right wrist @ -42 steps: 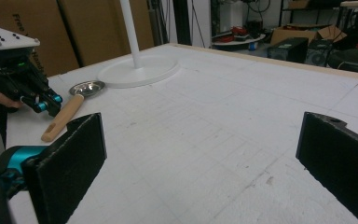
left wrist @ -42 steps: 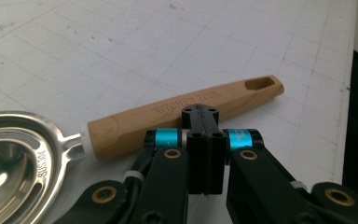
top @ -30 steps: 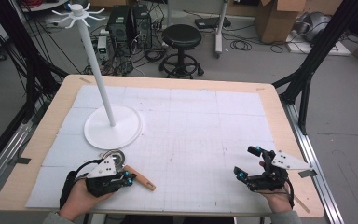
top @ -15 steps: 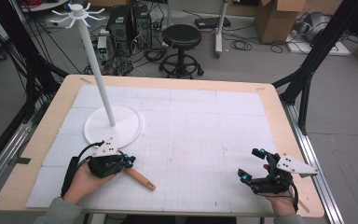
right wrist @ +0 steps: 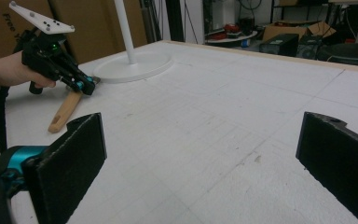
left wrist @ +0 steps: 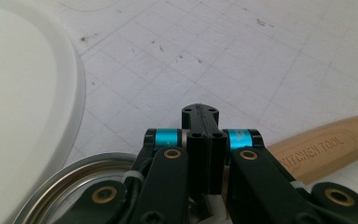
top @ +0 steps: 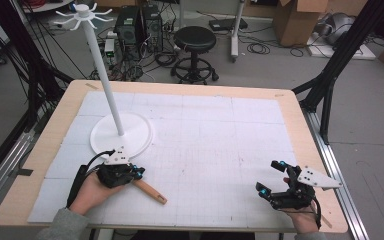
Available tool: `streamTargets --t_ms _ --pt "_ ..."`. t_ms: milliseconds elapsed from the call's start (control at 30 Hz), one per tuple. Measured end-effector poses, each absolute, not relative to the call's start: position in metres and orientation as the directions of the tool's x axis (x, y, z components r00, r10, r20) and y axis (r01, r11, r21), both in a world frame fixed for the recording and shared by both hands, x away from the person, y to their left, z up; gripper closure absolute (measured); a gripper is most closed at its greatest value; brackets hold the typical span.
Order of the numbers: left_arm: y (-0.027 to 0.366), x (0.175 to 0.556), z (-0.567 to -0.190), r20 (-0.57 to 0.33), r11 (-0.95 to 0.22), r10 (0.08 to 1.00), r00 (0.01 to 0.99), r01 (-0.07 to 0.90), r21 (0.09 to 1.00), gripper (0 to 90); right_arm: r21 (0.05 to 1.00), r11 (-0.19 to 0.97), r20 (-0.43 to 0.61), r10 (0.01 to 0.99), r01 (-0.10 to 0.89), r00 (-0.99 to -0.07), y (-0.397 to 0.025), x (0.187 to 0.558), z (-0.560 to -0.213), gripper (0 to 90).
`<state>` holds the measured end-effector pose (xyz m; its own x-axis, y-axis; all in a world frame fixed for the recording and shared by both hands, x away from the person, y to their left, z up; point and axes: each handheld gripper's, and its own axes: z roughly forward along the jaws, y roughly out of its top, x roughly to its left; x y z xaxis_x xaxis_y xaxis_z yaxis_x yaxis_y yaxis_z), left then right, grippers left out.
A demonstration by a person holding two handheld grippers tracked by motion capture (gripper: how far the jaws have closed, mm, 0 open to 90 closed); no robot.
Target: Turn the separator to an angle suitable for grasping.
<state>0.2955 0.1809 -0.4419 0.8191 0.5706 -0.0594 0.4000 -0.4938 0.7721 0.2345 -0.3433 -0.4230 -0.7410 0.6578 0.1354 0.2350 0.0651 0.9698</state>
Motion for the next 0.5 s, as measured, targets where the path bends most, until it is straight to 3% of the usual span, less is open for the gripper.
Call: streamTargets --t_ms 500 --pt "0.1848 0.2958 -0.4424 -0.049 -0.511 0.597 0.801 0.427 0.746 90.0 0.970 0.069 0.134 0.654 0.234 -0.745 -0.3421 0.2358 -0.4235 0.7"
